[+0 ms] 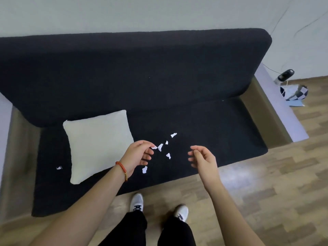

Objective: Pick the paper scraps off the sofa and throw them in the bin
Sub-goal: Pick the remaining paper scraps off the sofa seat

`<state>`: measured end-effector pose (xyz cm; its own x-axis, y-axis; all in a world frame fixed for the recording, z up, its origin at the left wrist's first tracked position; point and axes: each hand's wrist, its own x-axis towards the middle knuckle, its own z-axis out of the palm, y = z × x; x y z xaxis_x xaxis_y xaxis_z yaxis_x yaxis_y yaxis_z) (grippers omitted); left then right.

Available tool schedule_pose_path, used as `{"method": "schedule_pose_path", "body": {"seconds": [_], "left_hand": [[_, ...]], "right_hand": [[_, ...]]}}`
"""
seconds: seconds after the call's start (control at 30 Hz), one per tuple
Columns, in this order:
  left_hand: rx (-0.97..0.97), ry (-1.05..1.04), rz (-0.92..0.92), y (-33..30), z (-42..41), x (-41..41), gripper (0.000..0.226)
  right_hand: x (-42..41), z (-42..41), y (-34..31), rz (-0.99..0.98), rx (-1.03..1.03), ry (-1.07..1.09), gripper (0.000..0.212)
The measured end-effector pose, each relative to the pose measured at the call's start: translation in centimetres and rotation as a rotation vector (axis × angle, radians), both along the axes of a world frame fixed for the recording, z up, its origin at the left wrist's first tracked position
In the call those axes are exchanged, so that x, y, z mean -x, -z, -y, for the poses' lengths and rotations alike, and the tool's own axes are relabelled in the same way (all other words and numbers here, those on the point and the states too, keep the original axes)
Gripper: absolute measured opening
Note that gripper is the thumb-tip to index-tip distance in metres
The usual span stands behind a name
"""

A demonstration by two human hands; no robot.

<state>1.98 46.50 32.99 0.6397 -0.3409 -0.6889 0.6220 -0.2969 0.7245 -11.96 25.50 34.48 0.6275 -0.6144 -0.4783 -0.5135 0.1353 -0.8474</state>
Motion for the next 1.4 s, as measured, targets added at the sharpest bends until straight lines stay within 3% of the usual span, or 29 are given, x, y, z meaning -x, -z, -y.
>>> {"method": "schedule_pose_path", "body": {"seconds": [0.37, 0.57, 0.77, 0.93, 1.23, 1.4], "left_hand": [[-0.107, -0.197, 0.039, 5.1, 8.7, -3.9, 0.019], [-0.166, -0.331, 0.032, 11.4, 9.3, -3.1, 0.018], [-0.253, -0.451, -0.102, 22.1, 7.5, -0.6, 0.015], [-0.306, -0.399, -0.112, 28.0, 6.9, 1.8, 0.017], [-0.379, -0.496, -0.048, 33.8, 5.0, 5.5, 0.021], [-0.446, -0.427, 0.041, 35.7, 4.4, 6.1, 0.028]], "right_hand": [[-9.1, 9.0, 10.9, -0.125, -0.062, -0.353, 0.022], [-10.7, 10.0, 19.5, -0.188, 0.028, -0.524, 0.014], [-10.2, 8.9, 30.2, -0.360, 0.151, -0.691, 0.039], [-9.1, 7.1, 35.8, -0.451, 0.291, -0.826, 0.053], [-7.5, 5.5, 39.2, -0.301, 0.542, -0.802, 0.030], [-7.4, 5.4, 39.4, -0.279, 0.600, -0.822, 0.018]]}}
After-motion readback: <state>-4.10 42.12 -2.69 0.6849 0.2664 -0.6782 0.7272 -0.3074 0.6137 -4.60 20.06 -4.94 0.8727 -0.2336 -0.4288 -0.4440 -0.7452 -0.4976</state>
